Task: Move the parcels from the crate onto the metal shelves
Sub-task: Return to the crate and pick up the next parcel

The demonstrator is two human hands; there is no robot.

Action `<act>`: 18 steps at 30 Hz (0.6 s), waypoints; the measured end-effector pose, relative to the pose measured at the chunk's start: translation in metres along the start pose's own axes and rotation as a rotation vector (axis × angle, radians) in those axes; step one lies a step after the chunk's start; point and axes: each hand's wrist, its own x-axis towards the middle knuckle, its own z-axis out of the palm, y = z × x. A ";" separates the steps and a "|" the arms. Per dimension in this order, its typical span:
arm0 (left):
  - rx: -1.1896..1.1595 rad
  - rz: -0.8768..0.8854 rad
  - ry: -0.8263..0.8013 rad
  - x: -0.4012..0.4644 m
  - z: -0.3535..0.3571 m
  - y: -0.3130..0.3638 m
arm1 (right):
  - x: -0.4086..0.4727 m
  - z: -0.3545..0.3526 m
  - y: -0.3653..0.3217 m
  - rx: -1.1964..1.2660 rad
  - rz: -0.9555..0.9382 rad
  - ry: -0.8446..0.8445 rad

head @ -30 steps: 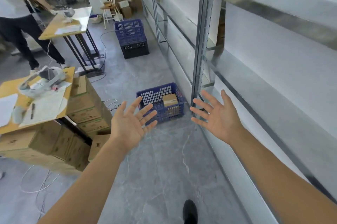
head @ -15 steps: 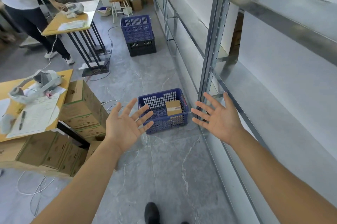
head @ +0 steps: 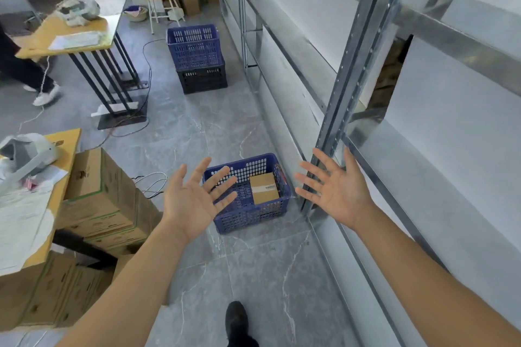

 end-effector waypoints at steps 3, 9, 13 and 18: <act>0.001 -0.013 -0.003 0.034 -0.008 0.033 | 0.035 0.026 0.005 0.000 0.014 0.011; -0.008 -0.041 -0.016 0.092 -0.016 0.080 | 0.089 0.064 0.008 0.016 0.025 0.008; 0.002 -0.078 -0.021 0.124 -0.014 0.090 | 0.121 0.076 -0.001 0.018 0.009 0.030; 0.007 -0.102 0.010 0.164 -0.010 0.094 | 0.165 0.078 -0.011 0.003 0.021 0.044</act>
